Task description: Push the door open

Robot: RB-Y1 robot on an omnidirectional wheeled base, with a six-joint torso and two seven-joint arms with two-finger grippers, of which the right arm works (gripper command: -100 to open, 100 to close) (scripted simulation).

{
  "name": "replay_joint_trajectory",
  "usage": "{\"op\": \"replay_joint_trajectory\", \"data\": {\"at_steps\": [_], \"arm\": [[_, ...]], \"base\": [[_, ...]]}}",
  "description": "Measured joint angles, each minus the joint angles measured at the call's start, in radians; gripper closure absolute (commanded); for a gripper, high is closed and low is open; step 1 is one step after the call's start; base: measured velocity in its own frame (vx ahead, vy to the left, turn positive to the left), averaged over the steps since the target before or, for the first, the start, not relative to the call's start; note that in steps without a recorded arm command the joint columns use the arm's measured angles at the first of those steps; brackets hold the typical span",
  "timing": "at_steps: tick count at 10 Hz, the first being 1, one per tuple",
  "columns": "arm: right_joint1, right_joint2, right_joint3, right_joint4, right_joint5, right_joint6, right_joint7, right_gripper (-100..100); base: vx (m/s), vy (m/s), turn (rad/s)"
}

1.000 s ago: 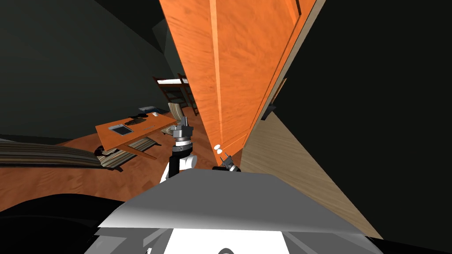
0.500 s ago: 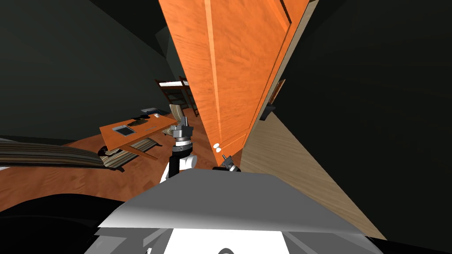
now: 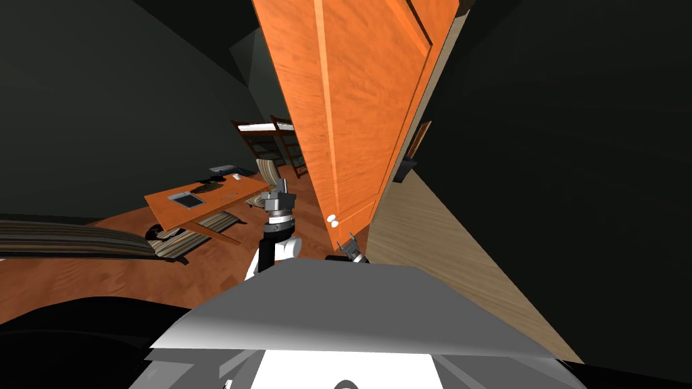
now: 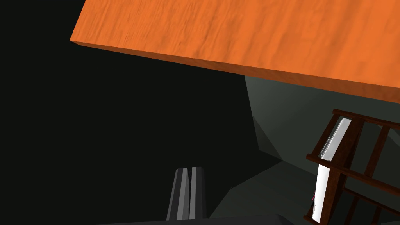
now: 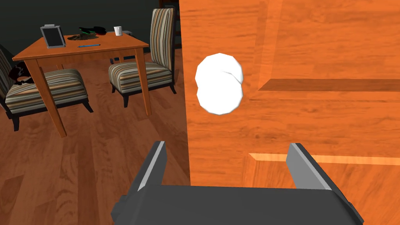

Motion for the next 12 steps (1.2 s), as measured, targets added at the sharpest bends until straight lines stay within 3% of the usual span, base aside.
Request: {"op": "replay_joint_trajectory", "data": {"at_steps": [8,9,12], "arm": [[-0.015,0.016,-0.017,0.025,0.003,0.008,0.004,-100],[-0.016,0.017,-0.017,0.025,0.003,0.008,0.004,100],[-0.015,0.017,-0.017,0.025,0.003,0.008,0.004,100]], "base": [[0.152,0.125,0.013],[-0.013,-0.011,0.000],[-0.029,-0.024,0.002]]}}
